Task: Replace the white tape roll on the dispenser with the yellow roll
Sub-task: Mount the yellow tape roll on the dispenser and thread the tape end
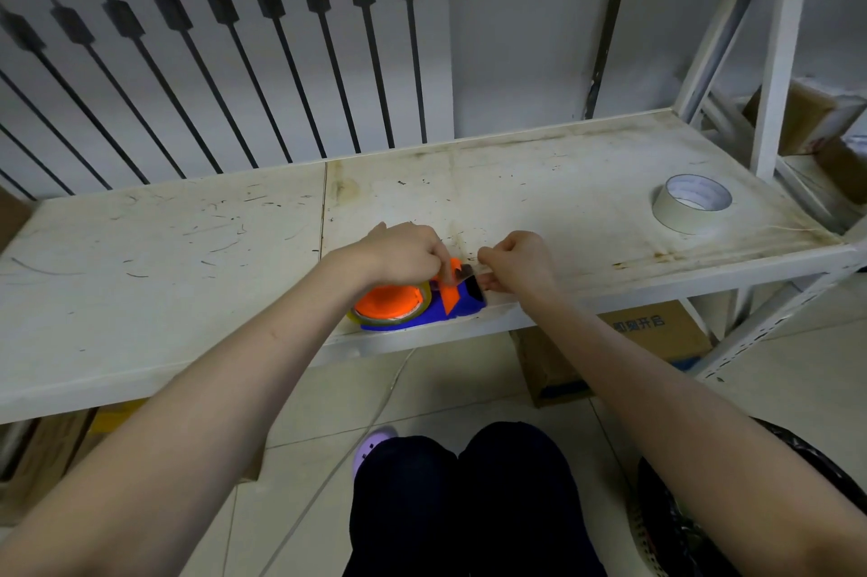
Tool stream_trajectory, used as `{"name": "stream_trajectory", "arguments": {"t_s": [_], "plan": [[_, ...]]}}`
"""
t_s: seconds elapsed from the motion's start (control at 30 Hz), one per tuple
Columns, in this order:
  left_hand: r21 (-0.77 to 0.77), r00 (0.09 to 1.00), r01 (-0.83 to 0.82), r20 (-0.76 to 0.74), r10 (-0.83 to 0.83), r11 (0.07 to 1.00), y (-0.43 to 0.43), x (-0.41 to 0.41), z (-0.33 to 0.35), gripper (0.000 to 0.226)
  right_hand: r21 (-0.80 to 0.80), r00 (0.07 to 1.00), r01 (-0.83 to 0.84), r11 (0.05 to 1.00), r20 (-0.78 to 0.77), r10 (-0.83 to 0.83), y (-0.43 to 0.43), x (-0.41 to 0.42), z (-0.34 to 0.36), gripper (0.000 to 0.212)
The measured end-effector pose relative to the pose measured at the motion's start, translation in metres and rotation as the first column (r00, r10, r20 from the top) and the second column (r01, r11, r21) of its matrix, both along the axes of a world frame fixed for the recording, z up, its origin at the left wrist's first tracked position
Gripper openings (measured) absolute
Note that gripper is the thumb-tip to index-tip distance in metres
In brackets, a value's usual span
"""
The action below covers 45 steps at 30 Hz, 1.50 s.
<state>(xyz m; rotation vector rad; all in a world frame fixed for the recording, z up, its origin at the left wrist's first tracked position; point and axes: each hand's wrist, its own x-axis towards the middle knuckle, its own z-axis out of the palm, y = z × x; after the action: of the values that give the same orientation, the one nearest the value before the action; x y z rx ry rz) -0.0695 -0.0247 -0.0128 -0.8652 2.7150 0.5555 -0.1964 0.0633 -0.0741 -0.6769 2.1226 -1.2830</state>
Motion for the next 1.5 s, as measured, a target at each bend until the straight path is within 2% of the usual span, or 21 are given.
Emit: {"name": "stream_trajectory", "arguments": {"t_s": [0.1, 0.23, 0.3, 0.4, 0.47, 0.63, 0.8, 0.87, 1.0, 1.17, 1.5], "plan": [[-0.053, 0.998, 0.029, -0.062, -0.033, 0.998, 0.001, 0.004, -0.002, 0.045, -0.101, 0.995, 0.054, 0.993, 0.086, -0.045, 0.005, 0.002, -0.008, 0.011], [-0.057, 0.996, 0.029, -0.087, -0.034, 0.998, 0.004, 0.004, 0.000, 0.042, -0.061, 0.994, 0.073, 0.995, 0.086, -0.067, 0.010, 0.004, -0.012, 0.019], [-0.054, 0.994, 0.018, -0.102, -0.023, 0.998, 0.006, 0.003, 0.001, 0.043, -0.087, 0.982, 0.101, 0.991, 0.166, -0.086, 0.012, 0.004, -0.013, 0.024], [-0.035, 0.986, -0.004, -0.168, -0.002, 0.999, 0.006, 0.005, -0.001, 0.044, -0.123, 0.948, 0.140, 0.983, 0.305, -0.097, 0.017, 0.004, -0.013, 0.020], [-0.014, 0.984, -0.009, -0.181, 0.006, 1.000, 0.005, 0.006, -0.001, 0.044, -0.141, 0.935, 0.142, 0.980, 0.344, -0.085, 0.019, 0.004, -0.013, 0.020], [-0.067, 0.996, 0.033, -0.086, -0.038, 0.997, 0.009, 0.006, 0.000, 0.040, -0.080, 0.979, 0.084, 0.993, 0.192, -0.068, 0.021, 0.005, -0.014, 0.023], [-0.077, 0.997, 0.038, -0.068, -0.044, 0.996, 0.011, 0.004, 0.001, 0.040, -0.025, 0.996, 0.068, 0.997, 0.059, -0.067, 0.020, 0.008, -0.014, 0.015], [-0.071, 0.995, 0.039, -0.087, -0.045, 0.997, 0.010, 0.004, 0.001, 0.040, -0.026, 0.998, 0.062, 0.998, 0.034, -0.061, 0.020, 0.009, -0.011, 0.015], [-0.030, 0.989, 0.021, -0.148, -0.025, 0.999, 0.006, 0.007, 0.000, 0.044, -0.058, 0.992, 0.078, 0.995, 0.108, -0.072, 0.022, 0.009, -0.009, 0.018], [-0.056, 0.994, 0.036, -0.099, -0.041, 0.998, 0.007, 0.004, -0.001, 0.041, 0.005, 0.998, -0.005, 1.000, -0.060, 0.006, 0.021, 0.010, -0.012, 0.017], [-0.130, 0.995, 0.023, -0.094, -0.035, 0.991, 0.009, 0.000, -0.004, 0.038, -0.046, 0.997, 0.064, 0.997, 0.046, -0.062, 0.015, 0.004, -0.017, 0.012]]}}
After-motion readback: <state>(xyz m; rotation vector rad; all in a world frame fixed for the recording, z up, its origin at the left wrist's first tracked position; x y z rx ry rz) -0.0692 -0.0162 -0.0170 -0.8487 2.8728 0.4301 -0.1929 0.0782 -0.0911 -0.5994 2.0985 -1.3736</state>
